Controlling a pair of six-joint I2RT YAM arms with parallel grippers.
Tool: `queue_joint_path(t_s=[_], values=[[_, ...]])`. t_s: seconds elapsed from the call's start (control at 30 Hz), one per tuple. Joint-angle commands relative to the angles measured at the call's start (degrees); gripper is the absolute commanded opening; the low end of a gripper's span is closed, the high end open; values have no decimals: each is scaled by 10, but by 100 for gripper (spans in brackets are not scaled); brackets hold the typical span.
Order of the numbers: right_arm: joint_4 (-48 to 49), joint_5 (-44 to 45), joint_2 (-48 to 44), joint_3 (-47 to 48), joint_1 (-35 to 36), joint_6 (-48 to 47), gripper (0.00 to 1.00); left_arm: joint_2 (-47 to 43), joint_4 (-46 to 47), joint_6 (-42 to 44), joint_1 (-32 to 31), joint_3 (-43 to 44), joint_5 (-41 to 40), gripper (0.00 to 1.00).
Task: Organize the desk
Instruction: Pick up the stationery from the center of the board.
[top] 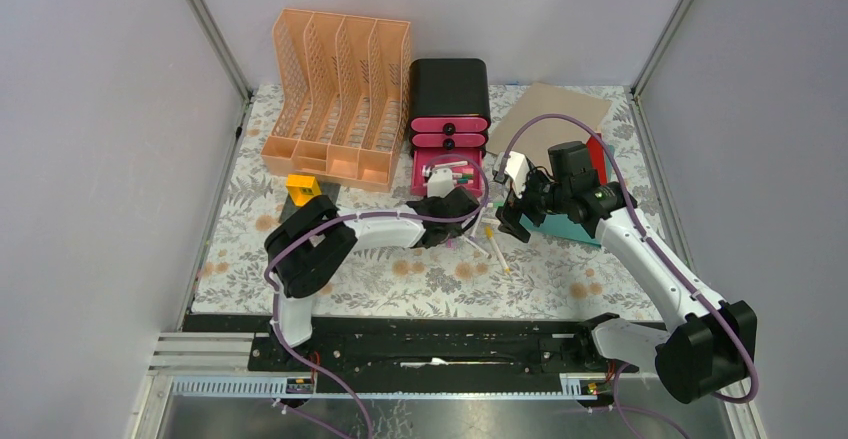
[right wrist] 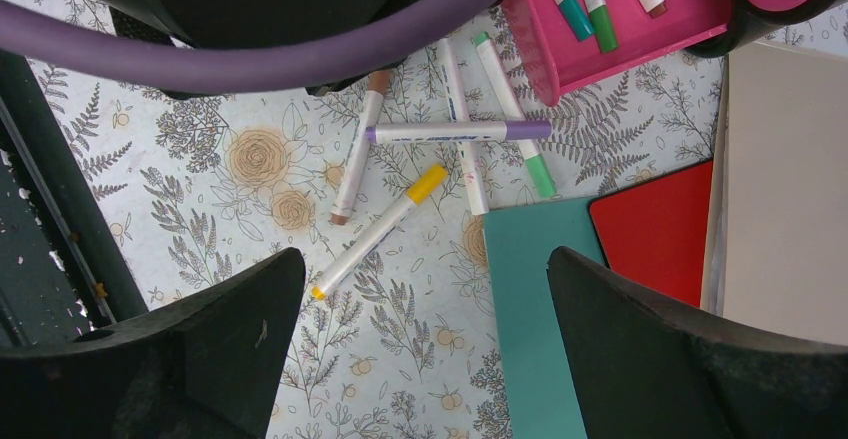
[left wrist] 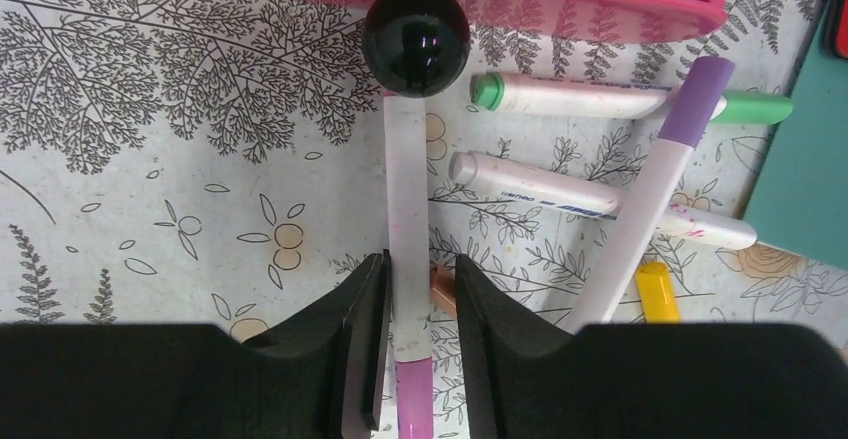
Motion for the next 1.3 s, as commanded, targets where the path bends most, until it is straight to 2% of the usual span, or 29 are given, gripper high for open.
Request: queue_joint_path(t_s=[0.0, 0.2, 0.37, 0.53, 0.97, 1.2, 1.27], values=[[3, -16, 1, 5, -4, -4, 98, 10, -50, 40, -2, -14, -4, 35], [0, -19, 0, 5, -4, -4, 98, -11, -43, 99, -2, -47, -23, 37], [0, -20, 0, 5, -4, -5, 99, -24, -29, 149, -1, -72, -33, 49], [0, -20, -1, 5, -4, -4, 99, -35, -9, 197, 8, -94, -27, 50], [0, -20, -1, 5, -4, -4, 99, -38, 44, 276, 39, -127, 74, 18], [-1, -21, -2, 6, -4, -4, 99, -58, 39, 291, 39, -143, 99, 12], [0, -20, -2, 5, -4, -4, 99, -71, 40, 292, 38, -150, 105, 6]])
